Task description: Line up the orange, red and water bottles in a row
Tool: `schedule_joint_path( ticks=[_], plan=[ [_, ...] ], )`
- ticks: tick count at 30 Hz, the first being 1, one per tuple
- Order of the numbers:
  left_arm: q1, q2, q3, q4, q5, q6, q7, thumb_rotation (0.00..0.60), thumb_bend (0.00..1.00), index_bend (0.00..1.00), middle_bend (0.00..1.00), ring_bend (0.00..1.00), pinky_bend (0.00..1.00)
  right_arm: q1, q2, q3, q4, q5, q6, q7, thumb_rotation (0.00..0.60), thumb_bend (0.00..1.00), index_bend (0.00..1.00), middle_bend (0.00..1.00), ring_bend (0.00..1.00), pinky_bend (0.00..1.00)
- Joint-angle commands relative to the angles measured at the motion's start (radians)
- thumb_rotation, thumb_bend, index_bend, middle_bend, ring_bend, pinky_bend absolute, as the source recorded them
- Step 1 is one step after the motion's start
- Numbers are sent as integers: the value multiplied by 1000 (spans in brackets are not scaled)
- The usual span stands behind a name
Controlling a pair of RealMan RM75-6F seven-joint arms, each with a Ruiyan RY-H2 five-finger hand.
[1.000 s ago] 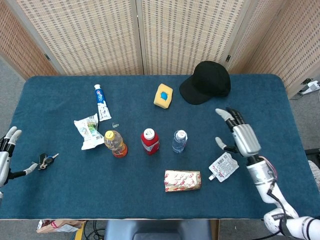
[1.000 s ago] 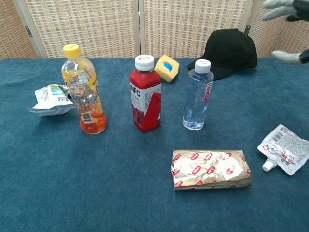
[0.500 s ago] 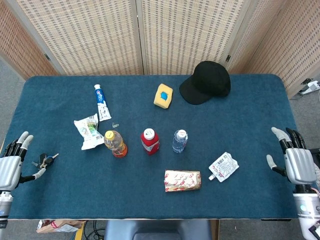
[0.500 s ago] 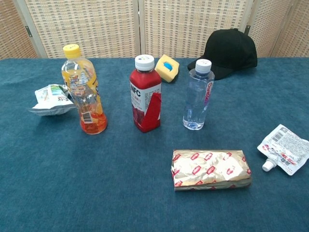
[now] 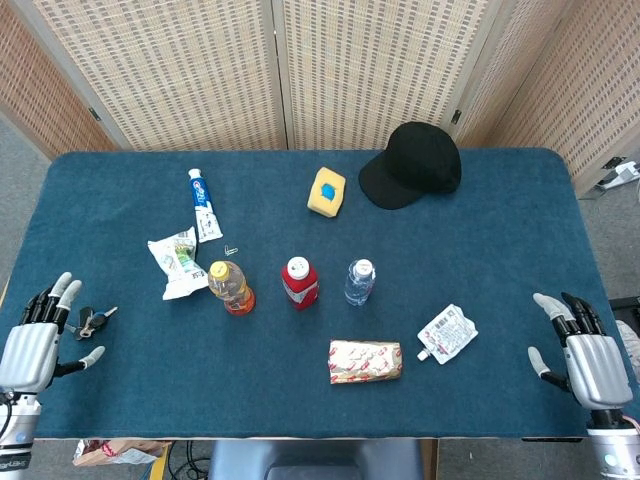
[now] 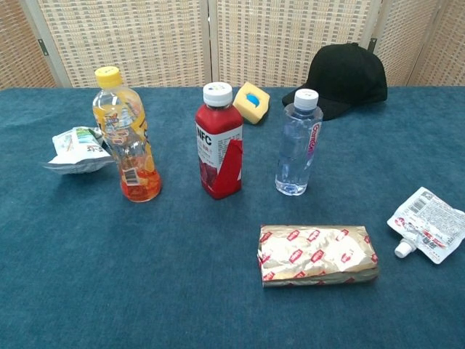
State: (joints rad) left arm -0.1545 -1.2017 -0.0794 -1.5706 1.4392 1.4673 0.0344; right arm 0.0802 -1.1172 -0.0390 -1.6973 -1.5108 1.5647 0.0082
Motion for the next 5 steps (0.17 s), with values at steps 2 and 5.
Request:
schedule_joint_path(
  ticks=[2,5],
  plan=[
    [10,-1,4,-13,10,18,14,600,126,0,0,0,56,-5,-16,1,12,-22,0,-7,600,388,158,194,68,110],
    [13,1,7,-24,16,22,20,600,125,0,0,0,56,-5,-21,1,14,-35,-8,-1,600,387,158,195,68,110]
  ],
)
